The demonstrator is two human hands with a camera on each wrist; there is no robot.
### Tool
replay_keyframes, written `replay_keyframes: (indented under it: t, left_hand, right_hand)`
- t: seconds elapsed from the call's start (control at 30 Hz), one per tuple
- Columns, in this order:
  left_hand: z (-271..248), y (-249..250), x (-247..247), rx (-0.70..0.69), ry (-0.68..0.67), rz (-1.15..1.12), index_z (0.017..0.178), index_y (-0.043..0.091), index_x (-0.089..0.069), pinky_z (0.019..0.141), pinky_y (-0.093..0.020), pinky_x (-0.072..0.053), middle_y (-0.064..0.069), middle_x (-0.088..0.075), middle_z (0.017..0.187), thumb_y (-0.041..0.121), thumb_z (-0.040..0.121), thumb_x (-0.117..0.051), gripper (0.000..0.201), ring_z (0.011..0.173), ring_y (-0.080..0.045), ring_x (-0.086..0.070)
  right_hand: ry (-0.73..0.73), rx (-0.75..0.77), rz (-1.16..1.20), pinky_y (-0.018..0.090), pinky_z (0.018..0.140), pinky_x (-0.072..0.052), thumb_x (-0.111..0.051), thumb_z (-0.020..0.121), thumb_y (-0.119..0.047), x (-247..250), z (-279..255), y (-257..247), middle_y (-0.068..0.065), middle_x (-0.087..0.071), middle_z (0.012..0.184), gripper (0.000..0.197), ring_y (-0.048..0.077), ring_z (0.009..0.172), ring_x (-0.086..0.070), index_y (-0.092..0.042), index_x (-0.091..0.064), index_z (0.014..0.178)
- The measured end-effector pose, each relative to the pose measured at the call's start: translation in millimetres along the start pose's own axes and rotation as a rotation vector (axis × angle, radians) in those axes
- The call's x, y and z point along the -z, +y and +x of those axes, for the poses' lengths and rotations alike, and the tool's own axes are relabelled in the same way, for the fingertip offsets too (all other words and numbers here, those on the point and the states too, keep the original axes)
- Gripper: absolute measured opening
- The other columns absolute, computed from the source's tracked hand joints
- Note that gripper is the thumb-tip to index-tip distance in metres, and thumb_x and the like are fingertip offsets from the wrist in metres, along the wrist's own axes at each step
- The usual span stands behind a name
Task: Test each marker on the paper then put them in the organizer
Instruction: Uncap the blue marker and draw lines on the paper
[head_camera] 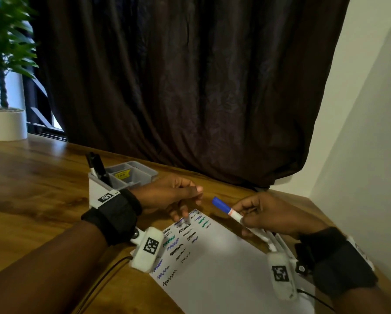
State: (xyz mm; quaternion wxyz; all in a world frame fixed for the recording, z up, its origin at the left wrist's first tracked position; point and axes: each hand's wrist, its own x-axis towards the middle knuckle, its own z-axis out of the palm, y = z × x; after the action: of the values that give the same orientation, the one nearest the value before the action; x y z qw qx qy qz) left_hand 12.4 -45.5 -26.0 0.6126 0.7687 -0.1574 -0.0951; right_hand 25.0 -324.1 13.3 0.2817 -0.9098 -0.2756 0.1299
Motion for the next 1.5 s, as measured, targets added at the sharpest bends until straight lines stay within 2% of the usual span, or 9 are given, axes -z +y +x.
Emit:
replay_keyframes:
  t: [0.1, 0.23, 0.43, 0.6, 0.73, 1.13, 1.23, 1.33, 1.5]
  left_hand:
    - [-2, 1, -2, -0.026, -0.021, -0.014, 0.114, 0.002, -0.063, 0.046, -0.022, -0.047, -0.008, -0.073, 0.095, 0.034, 0.099, -0.054, 0.036, 0.059, -0.014, -0.060]
    - [-1, 1, 0, -0.049, -0.006, -0.011, 0.107, 0.004, -0.065, 0.041, -0.020, -0.039, -0.010, -0.074, 0.093, 0.033, 0.101, -0.054, 0.031, 0.053, -0.012, -0.054]
    - [1, -1, 4, -0.104, 0.073, -0.006, 0.112, -0.001, -0.066, 0.041, -0.019, -0.040, -0.014, -0.075, 0.098, 0.025, 0.098, -0.060, 0.030, 0.054, -0.011, -0.055]
    - [1, -1, 4, -0.132, 0.110, 0.009, 0.106, 0.004, -0.071, 0.041, -0.020, -0.038, -0.022, -0.073, 0.104, 0.029, 0.097, -0.061, 0.029, 0.055, -0.013, -0.053]
    - [2, -1, 5, -0.130, 0.166, 0.026, 0.098, 0.007, -0.072, 0.039, -0.019, -0.036, -0.016, -0.076, 0.098, 0.020, 0.094, -0.066, 0.015, 0.054, -0.013, -0.052]
    - [7, -10, 10, -0.105, 0.198, 0.110, 0.101, 0.000, -0.073, 0.041, -0.020, -0.042, -0.022, -0.076, 0.097, 0.015, 0.093, -0.067, 0.018, 0.052, -0.011, -0.054]
    - [7, -12, 11, -0.092, 0.204, 0.101, 0.101, -0.002, -0.073, 0.044, -0.022, -0.046, -0.030, -0.072, 0.100, 0.014, 0.091, -0.069, 0.019, 0.053, -0.012, -0.056]
    - [6, -11, 9, -0.043, 0.156, 0.044, 0.097, 0.003, -0.074, 0.048, -0.025, -0.053, -0.023, -0.075, 0.099, 0.015, 0.092, -0.067, 0.015, 0.059, -0.016, -0.062]
    - [3, -12, 10, 0.240, -0.034, -0.038, 0.120, 0.002, -0.064, 0.087, -0.045, -0.059, -0.020, -0.073, 0.114, 0.028, 0.102, -0.051, 0.034, 0.102, -0.035, -0.070]
  right_hand:
    - [0.062, 0.085, -0.045, 0.020, 0.065, -0.056, -0.067, 0.096, -0.016, -3, 10, -13, -0.010, -0.071, 0.065, 0.019, 0.005, 0.062, -0.064, -0.030, -0.077, 0.105]
    - [0.093, 0.156, -0.071, 0.025, 0.070, -0.053, -0.069, 0.094, -0.038, -6, 26, -25, -0.012, -0.072, 0.074, 0.017, 0.003, 0.069, -0.063, -0.027, -0.081, 0.097]
    - [0.162, 0.197, -0.255, 0.038, 0.079, -0.059, -0.069, 0.092, -0.048, -6, 46, -40, -0.007, -0.076, 0.087, 0.020, 0.012, 0.086, -0.071, -0.030, -0.078, 0.093]
    - [0.244, 0.266, -0.359, 0.042, 0.074, -0.059, -0.062, 0.093, -0.054, -12, 55, -43, -0.004, -0.073, 0.083, 0.024, 0.010, 0.078, -0.068, -0.032, -0.072, 0.090]
    - [0.280, 0.307, -0.382, 0.047, 0.073, -0.058, -0.056, 0.092, -0.056, -23, 62, -40, -0.006, -0.071, 0.084, 0.028, 0.011, 0.078, -0.067, -0.030, -0.067, 0.092]
    - [0.315, 0.360, -0.520, 0.028, 0.058, -0.038, -0.050, 0.100, -0.054, -39, 60, -36, -0.005, -0.067, 0.079, 0.030, 0.009, 0.070, -0.061, -0.030, -0.067, 0.092]
    - [0.336, 0.366, -0.577, 0.030, 0.059, -0.042, -0.047, 0.097, -0.063, -37, 62, -32, -0.006, -0.070, 0.081, 0.037, 0.008, 0.071, -0.062, -0.034, -0.070, 0.095]
    - [0.319, 0.298, -0.564, 0.035, 0.066, -0.050, -0.049, 0.089, -0.071, -35, 61, -32, -0.005, -0.071, 0.080, 0.046, 0.009, 0.072, -0.064, -0.031, -0.071, 0.091]
    - [0.149, 0.088, -0.345, 0.034, 0.061, -0.049, -0.067, 0.087, -0.049, -28, 66, -28, -0.001, -0.067, 0.069, 0.025, 0.011, 0.060, -0.059, -0.025, -0.066, 0.095]
